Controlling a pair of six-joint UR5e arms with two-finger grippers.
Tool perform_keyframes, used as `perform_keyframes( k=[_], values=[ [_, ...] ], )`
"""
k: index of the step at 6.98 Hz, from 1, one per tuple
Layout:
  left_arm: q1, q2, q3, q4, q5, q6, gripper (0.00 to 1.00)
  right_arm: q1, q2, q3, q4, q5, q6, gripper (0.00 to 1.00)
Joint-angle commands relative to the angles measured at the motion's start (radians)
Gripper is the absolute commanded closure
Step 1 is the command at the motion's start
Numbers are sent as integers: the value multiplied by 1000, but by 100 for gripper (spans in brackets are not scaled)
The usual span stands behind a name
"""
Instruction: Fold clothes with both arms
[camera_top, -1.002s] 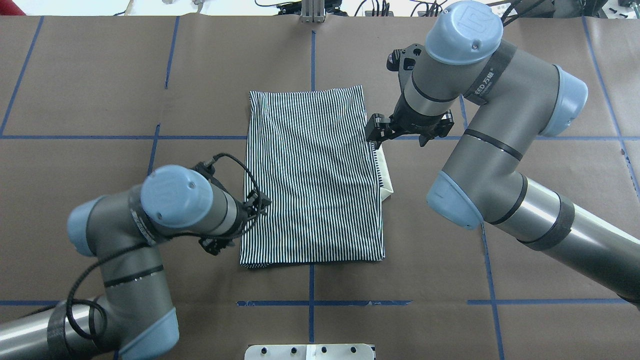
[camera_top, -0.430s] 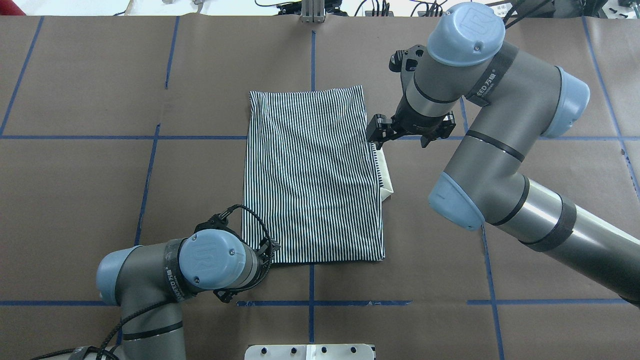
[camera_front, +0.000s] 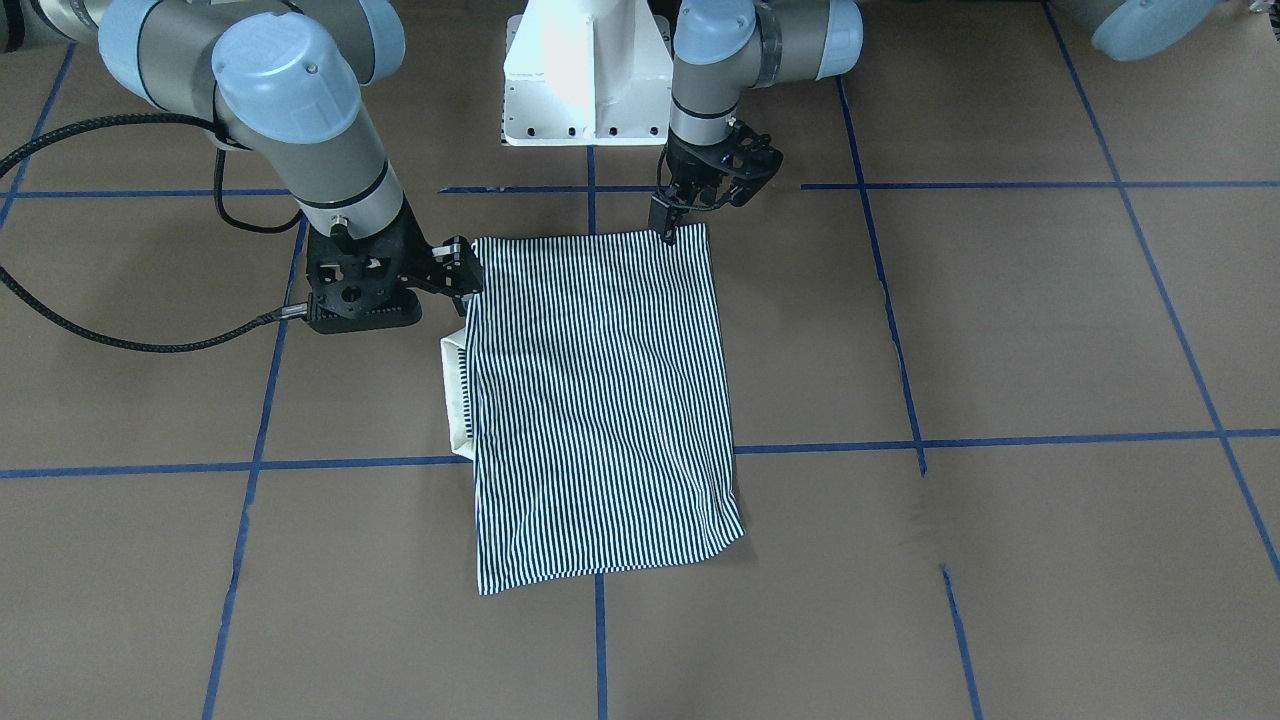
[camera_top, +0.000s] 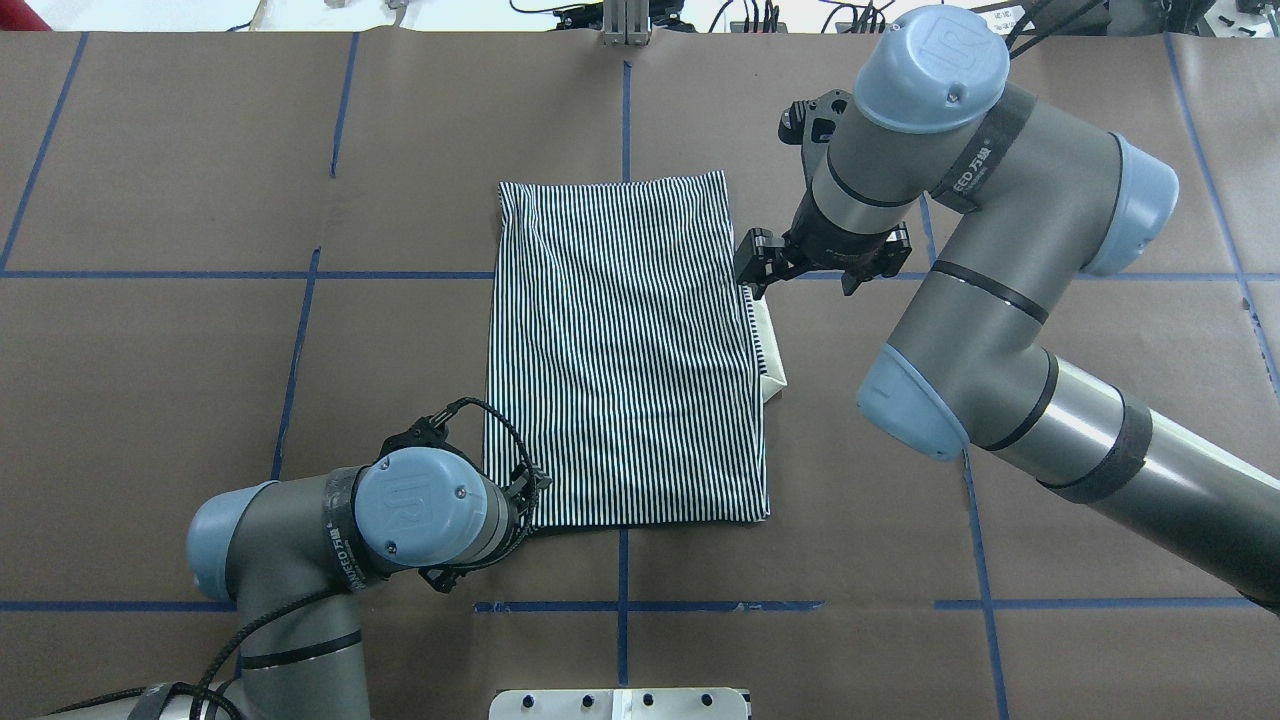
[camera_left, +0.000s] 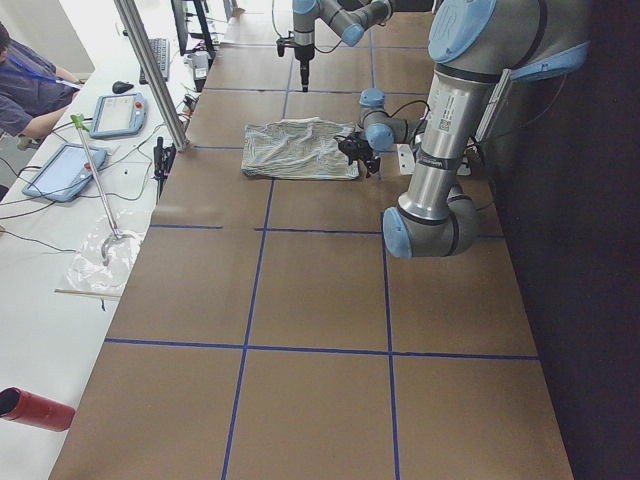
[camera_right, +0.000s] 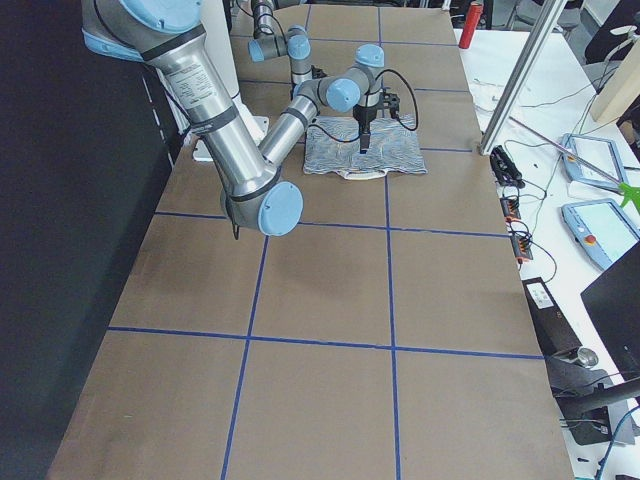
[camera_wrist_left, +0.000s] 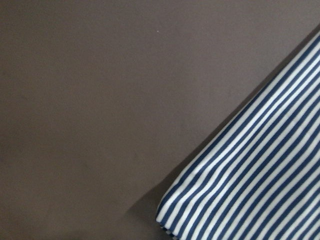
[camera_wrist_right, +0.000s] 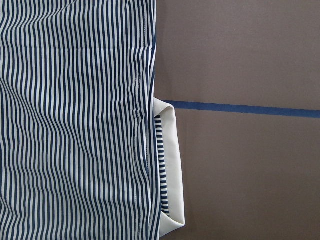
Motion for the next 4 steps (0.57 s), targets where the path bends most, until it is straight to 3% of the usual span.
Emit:
perform_keyframes(
  k=[1,4],
  values=[
    [-12,0,2,27,0,8,6,0,0,-3,0,-2,0,0],
    [-10,-1,3,26,2,8,20,0,0,-3,0,-2,-3,0]
  ],
)
